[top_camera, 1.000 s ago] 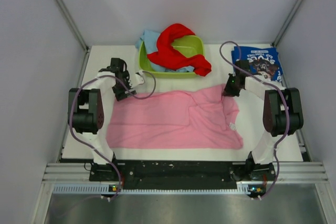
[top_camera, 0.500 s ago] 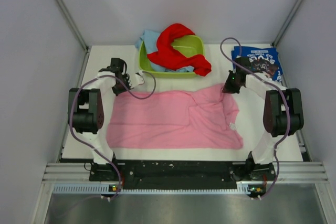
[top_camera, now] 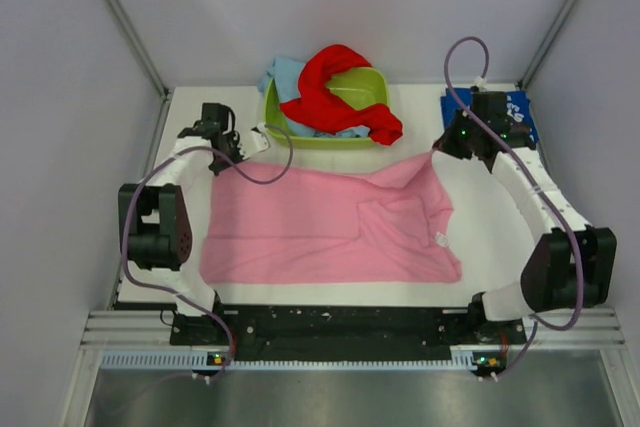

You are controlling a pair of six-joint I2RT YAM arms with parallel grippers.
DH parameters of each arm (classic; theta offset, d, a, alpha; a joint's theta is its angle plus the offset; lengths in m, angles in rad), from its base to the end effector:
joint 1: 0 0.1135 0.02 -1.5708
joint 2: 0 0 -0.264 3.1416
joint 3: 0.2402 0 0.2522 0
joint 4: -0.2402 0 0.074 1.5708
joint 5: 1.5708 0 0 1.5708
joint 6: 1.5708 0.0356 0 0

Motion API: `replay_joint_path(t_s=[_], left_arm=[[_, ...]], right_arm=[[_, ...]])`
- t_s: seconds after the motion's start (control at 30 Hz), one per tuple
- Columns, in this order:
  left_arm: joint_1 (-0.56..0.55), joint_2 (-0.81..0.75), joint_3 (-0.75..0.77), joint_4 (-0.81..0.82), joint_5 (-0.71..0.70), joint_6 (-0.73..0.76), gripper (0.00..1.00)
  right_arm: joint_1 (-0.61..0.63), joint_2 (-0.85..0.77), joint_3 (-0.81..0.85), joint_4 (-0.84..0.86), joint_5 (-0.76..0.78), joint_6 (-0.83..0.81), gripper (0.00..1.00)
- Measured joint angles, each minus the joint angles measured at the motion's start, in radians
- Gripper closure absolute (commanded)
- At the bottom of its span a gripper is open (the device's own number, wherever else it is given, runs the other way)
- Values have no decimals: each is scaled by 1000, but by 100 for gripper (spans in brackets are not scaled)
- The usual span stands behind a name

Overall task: Fold and stack the t-shirts
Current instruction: Grap the side of the flattened tshirt furthest away from the robot with both arms, then fold the other side of the tshirt into a rectangle

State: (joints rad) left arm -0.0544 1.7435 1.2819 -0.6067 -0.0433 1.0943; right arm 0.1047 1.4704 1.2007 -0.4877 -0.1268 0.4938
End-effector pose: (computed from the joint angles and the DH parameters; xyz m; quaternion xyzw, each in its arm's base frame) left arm 0.3637 -0.0183 0.2222 0.5216 0.8159 0.1417 0.2053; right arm 0.3228 0.0384 0.2936 0.1526 0.9041 0.1720 0.3601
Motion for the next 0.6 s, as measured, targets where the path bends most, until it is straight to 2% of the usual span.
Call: replay_joint_path(t_s=[0.3,0.6], left_arm=[[2,-100,-60,-24,-3,5,100],[3,-291,-290,-79,0,58,100]], right_arm=[[0,-240,-11,-107,-25,5,100],[0,-504,-230,-226,-89,60,100]])
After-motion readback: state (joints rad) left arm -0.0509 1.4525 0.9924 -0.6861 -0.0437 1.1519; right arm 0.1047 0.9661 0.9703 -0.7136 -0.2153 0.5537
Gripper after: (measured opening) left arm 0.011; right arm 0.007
